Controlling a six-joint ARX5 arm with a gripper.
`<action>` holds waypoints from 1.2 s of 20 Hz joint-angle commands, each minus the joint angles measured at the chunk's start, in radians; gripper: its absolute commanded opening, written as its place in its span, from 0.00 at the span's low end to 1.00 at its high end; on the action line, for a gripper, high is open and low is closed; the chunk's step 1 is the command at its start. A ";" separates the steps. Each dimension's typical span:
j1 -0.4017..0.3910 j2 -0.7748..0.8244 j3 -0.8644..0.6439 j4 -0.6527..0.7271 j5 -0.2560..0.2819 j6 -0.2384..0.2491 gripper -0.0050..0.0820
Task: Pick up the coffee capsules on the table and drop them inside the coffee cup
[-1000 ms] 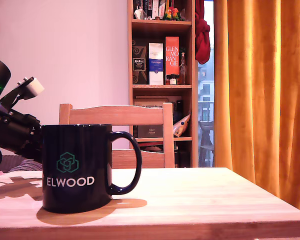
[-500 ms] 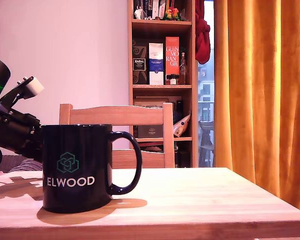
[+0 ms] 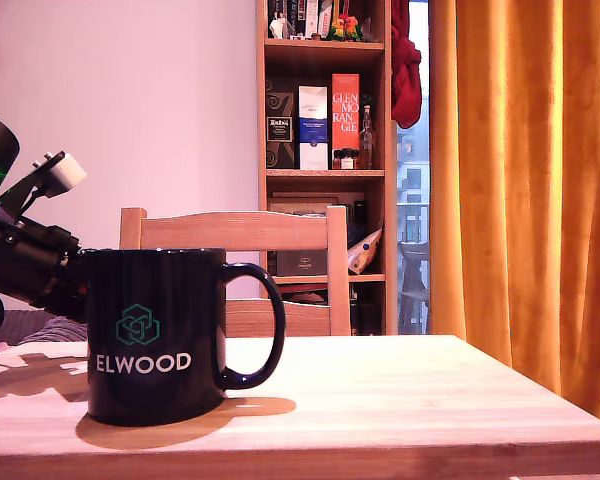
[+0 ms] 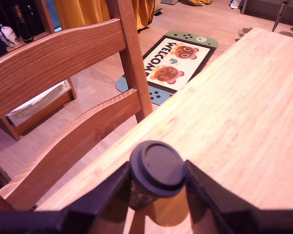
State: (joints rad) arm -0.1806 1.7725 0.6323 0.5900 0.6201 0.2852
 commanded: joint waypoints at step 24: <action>-0.021 -0.621 -0.005 -0.649 0.111 -0.102 0.34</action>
State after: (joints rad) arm -0.1902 1.1584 0.6323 -0.0452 0.7158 0.1856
